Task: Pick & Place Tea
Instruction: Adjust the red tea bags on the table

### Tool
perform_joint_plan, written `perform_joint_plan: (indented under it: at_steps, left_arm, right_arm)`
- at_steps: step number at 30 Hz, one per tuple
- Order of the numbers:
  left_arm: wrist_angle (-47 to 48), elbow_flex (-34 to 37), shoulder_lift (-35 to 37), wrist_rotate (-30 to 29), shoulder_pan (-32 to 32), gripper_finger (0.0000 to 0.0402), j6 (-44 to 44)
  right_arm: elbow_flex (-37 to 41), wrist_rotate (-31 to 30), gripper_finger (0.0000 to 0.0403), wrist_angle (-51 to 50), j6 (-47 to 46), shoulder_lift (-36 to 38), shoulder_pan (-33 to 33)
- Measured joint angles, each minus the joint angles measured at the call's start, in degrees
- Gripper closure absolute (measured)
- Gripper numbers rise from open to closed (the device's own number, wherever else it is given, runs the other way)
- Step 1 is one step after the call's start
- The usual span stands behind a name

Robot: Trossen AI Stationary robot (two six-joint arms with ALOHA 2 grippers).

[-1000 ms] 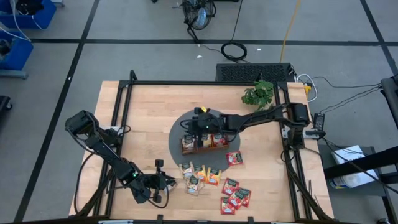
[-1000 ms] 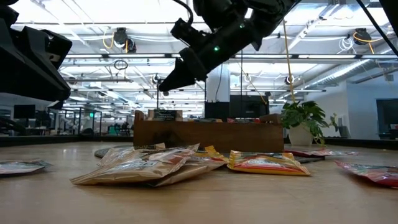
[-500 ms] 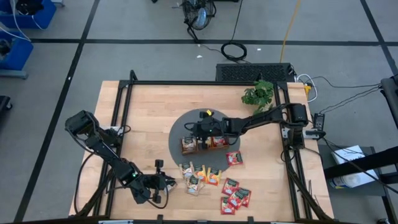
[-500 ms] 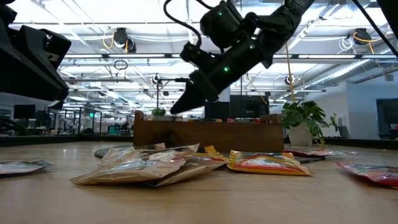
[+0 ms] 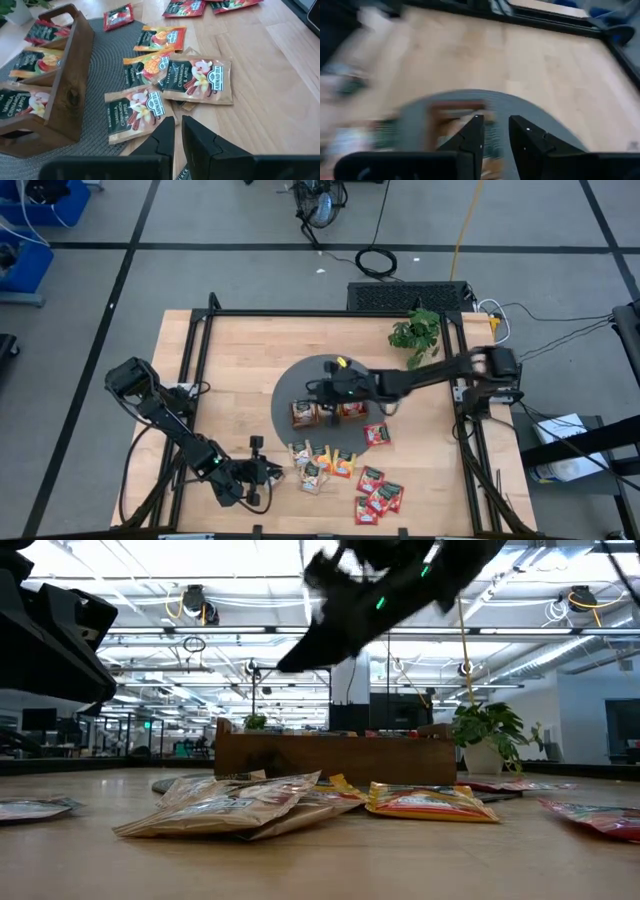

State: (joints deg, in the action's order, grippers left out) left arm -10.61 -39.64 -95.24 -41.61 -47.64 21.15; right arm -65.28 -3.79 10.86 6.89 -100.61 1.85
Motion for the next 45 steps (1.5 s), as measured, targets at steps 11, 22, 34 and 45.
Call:
perform_joint_plan:
  at_steps: [11, 22, 34, 45]
  left_arm:
    - [-1.29, 0.0, 0.0, 0.53, 0.93, 0.036, 7.06]
    - [0.64, -9.08, -0.02, 25.85, 9.64, 0.0388, 3.24]
    - [-1.54, -23.39, -0.52, 26.3, 20.29, 0.0397, -20.07]
    - [-4.18, -23.34, -11.79, 29.56, 23.36, 0.0396, -26.72]
  right_arm:
    - [19.33, -1.22, 0.0355, -3.55, -14.76, 23.59, 23.62]
    - [37.39, -23.09, 0.0398, 12.79, -25.45, 29.09, 45.41]
    - [41.0, -36.0, 0.0402, 15.14, -30.34, 25.58, 45.67]
    - [41.04, -33.66, 0.0403, 5.22, -45.17, 22.42, 36.72]
